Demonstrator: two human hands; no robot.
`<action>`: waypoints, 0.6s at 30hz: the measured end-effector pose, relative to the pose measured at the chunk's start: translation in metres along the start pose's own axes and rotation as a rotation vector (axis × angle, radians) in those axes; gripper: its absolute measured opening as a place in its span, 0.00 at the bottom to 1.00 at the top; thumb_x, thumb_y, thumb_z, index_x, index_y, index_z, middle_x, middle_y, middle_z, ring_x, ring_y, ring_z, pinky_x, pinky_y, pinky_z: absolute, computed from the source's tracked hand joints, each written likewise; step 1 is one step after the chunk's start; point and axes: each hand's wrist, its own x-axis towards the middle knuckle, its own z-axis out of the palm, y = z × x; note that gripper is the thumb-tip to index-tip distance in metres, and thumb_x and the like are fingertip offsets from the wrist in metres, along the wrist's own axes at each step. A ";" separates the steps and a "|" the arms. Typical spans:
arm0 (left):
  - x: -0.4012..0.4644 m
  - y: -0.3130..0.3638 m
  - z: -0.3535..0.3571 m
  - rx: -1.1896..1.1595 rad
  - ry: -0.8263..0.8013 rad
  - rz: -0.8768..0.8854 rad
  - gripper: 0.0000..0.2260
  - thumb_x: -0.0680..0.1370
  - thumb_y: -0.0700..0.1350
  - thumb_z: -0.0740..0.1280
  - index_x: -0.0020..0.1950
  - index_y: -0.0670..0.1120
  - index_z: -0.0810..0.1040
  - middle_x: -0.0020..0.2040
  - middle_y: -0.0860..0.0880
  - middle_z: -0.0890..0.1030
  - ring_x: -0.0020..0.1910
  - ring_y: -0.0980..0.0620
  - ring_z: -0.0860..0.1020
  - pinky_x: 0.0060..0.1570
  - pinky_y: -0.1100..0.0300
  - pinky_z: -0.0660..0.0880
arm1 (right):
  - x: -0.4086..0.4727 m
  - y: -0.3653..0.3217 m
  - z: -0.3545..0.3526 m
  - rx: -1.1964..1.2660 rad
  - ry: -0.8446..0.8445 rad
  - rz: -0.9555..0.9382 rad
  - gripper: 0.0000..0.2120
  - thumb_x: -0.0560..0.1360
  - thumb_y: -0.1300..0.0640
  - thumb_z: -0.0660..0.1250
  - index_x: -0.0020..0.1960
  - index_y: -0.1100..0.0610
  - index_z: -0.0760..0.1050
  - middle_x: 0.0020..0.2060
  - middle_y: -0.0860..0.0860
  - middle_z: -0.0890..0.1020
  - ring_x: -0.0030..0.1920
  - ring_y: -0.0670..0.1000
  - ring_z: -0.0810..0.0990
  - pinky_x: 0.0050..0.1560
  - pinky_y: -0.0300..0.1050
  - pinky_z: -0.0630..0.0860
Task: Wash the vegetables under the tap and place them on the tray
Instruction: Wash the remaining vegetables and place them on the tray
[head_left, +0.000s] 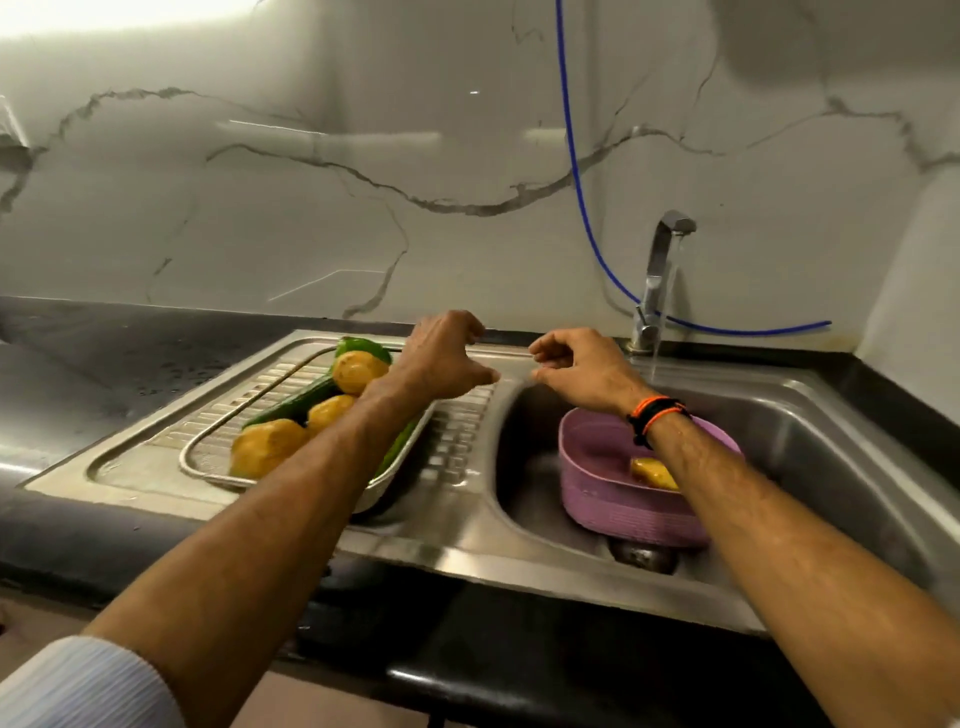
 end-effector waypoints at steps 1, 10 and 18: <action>0.004 0.011 0.013 -0.013 -0.039 0.011 0.25 0.70 0.51 0.79 0.65 0.46 0.78 0.61 0.47 0.81 0.59 0.49 0.78 0.60 0.56 0.75 | -0.005 0.013 -0.010 -0.012 0.016 0.018 0.14 0.73 0.59 0.73 0.58 0.56 0.80 0.52 0.50 0.84 0.51 0.47 0.82 0.55 0.37 0.76; 0.029 0.051 0.119 -0.028 -0.278 -0.007 0.24 0.70 0.50 0.79 0.63 0.46 0.80 0.57 0.47 0.83 0.55 0.50 0.81 0.54 0.61 0.75 | -0.034 0.106 -0.052 -0.142 -0.030 0.208 0.14 0.74 0.59 0.73 0.58 0.58 0.80 0.51 0.51 0.83 0.51 0.48 0.81 0.49 0.35 0.73; 0.049 0.070 0.198 -0.010 -0.429 0.016 0.24 0.71 0.50 0.78 0.64 0.46 0.79 0.60 0.48 0.82 0.59 0.50 0.80 0.61 0.57 0.76 | -0.039 0.179 -0.040 -0.428 -0.187 0.360 0.17 0.71 0.49 0.73 0.58 0.54 0.80 0.52 0.51 0.83 0.56 0.52 0.80 0.59 0.46 0.76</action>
